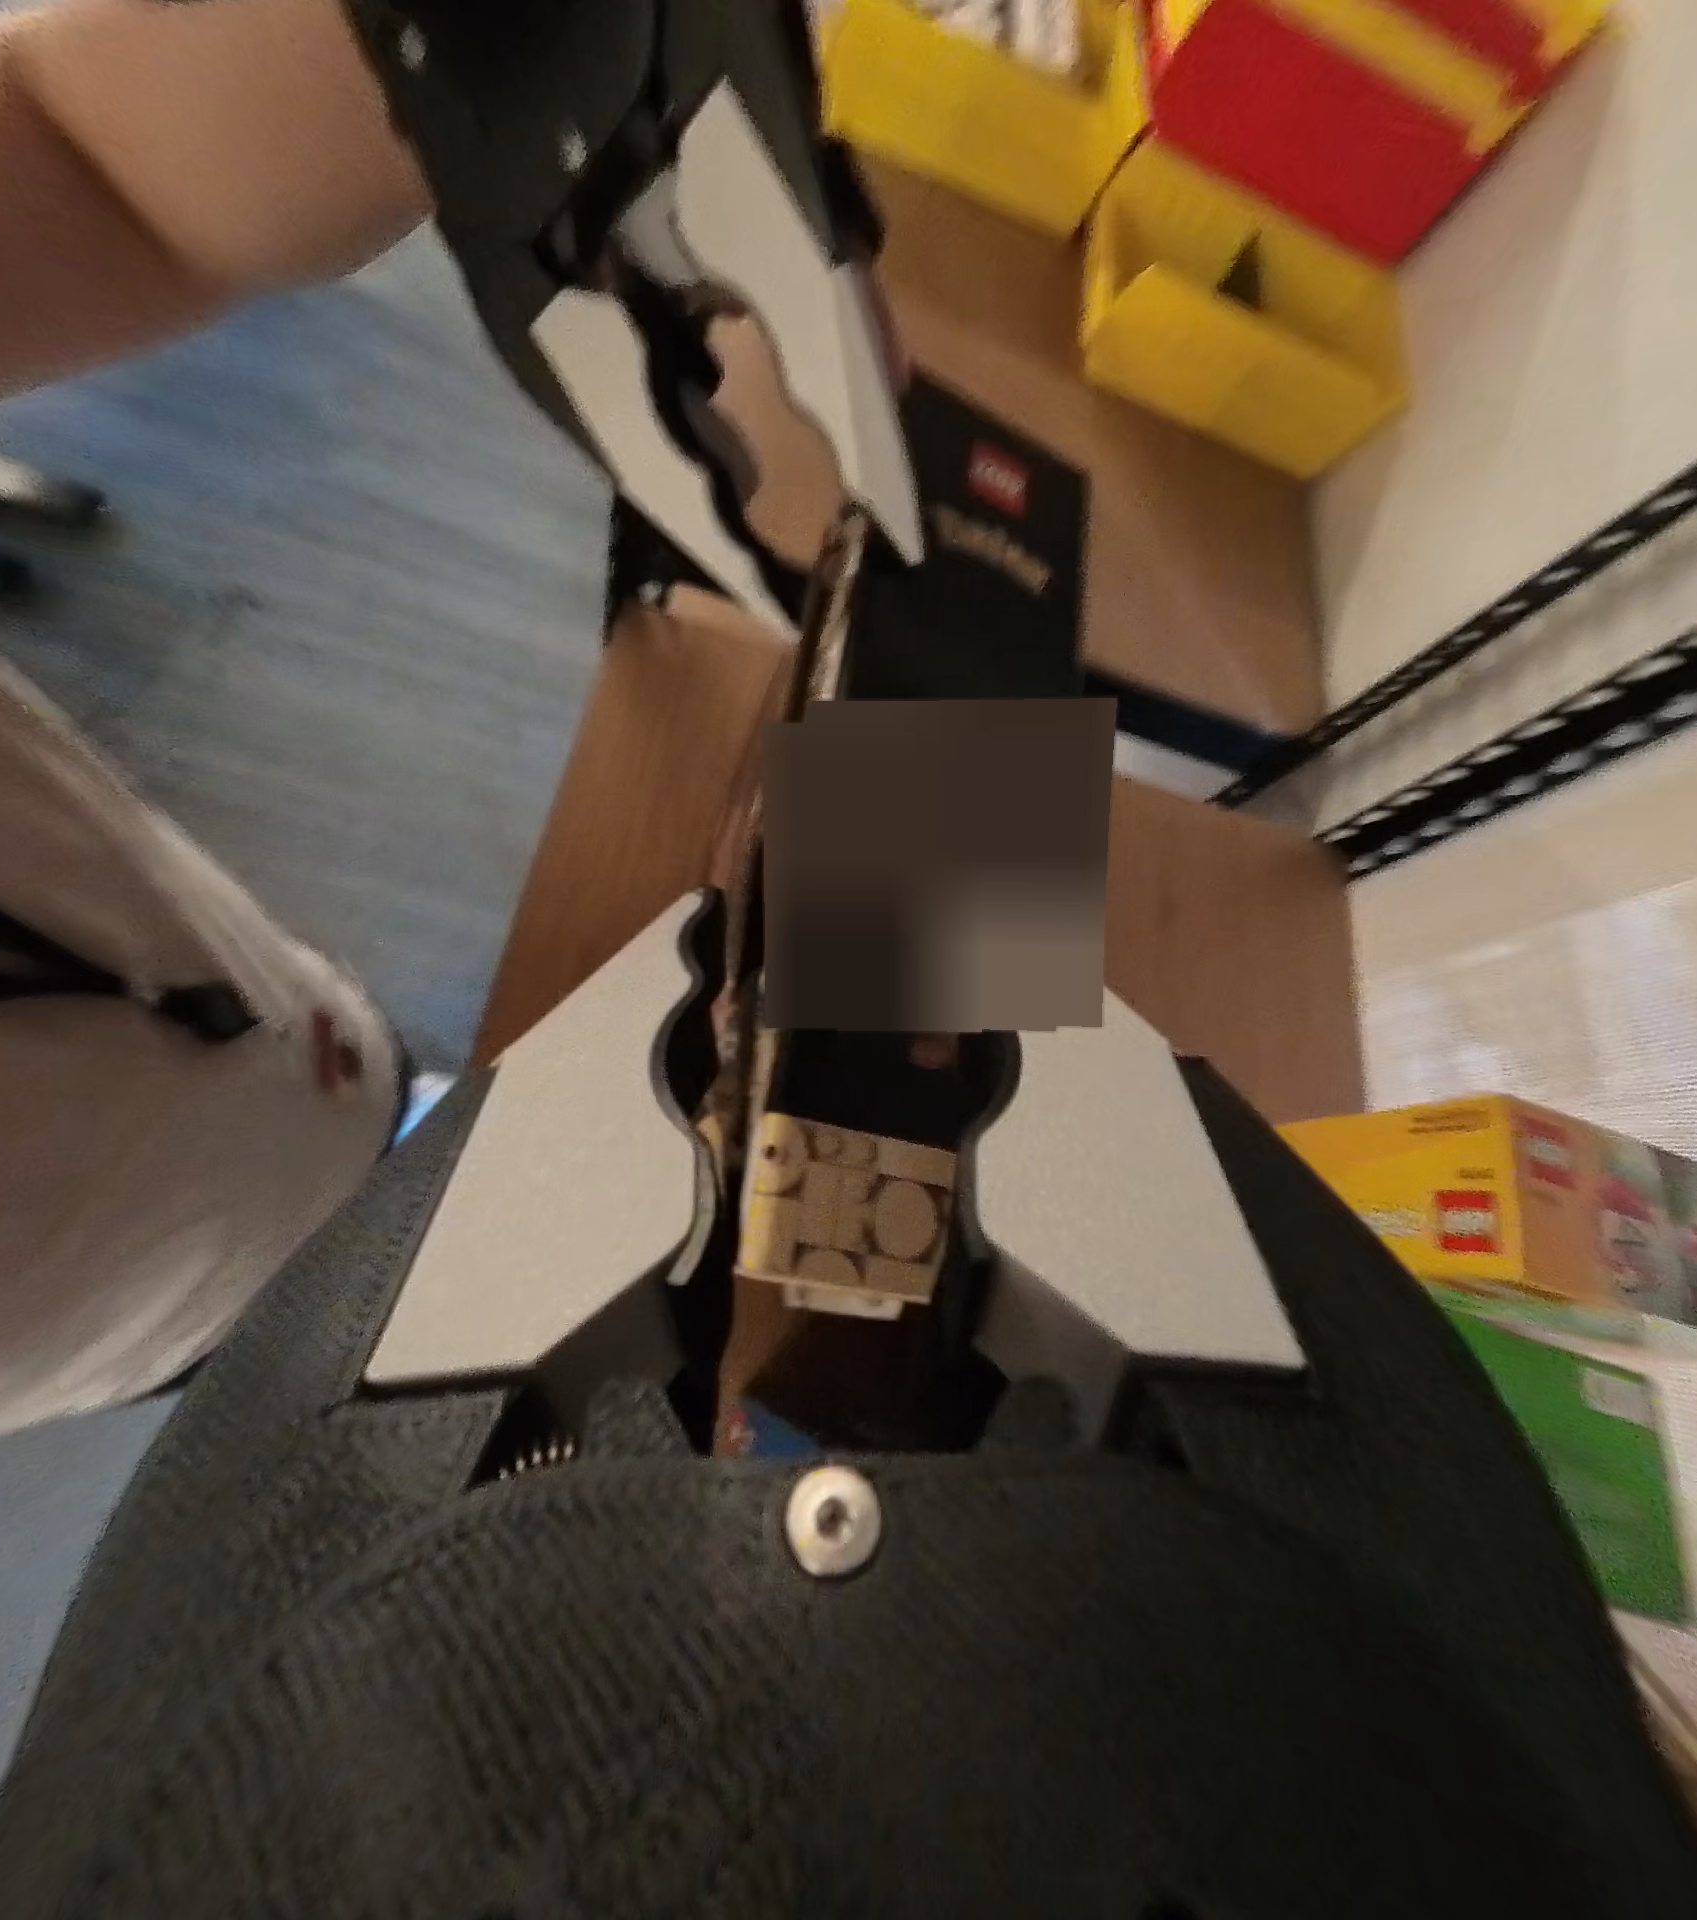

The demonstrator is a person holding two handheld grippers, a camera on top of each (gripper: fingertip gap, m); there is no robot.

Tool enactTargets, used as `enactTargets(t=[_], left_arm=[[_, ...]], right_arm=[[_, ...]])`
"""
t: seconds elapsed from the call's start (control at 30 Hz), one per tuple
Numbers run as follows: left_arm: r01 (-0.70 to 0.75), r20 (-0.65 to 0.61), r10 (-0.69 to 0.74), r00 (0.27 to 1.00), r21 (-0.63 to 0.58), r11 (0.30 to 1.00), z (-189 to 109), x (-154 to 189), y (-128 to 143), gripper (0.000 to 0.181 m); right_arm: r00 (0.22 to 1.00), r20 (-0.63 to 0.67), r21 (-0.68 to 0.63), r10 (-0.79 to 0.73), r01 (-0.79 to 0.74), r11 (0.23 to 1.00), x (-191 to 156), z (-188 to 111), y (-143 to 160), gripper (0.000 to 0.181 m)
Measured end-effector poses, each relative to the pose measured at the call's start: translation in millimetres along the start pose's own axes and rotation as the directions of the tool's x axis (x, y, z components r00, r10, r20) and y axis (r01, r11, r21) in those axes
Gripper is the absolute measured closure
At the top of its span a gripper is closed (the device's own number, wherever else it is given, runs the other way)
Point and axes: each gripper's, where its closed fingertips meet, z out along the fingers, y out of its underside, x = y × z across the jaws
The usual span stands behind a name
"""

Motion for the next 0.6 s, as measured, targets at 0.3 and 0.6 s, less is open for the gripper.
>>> enactTargets(t=[0.3, 0.6], left_arm=[[-0.012, 0.044, 0.012, 0.999, 0.012, 1.0, 0, 1, 0, 0.149], [0.011, 0.077, -0.014, 0.997, 0.045, 0.999, 0, 2, 0, 0.152]], right_arm=[[0.985, -0.174, -0.056, 0.005, -0.015, 0.998, -3, 18, 24, 0.163], [0.986, -0.161, 0.131, 0.048, -0.027, 0.991, -11, -6, -2, 0.153]])
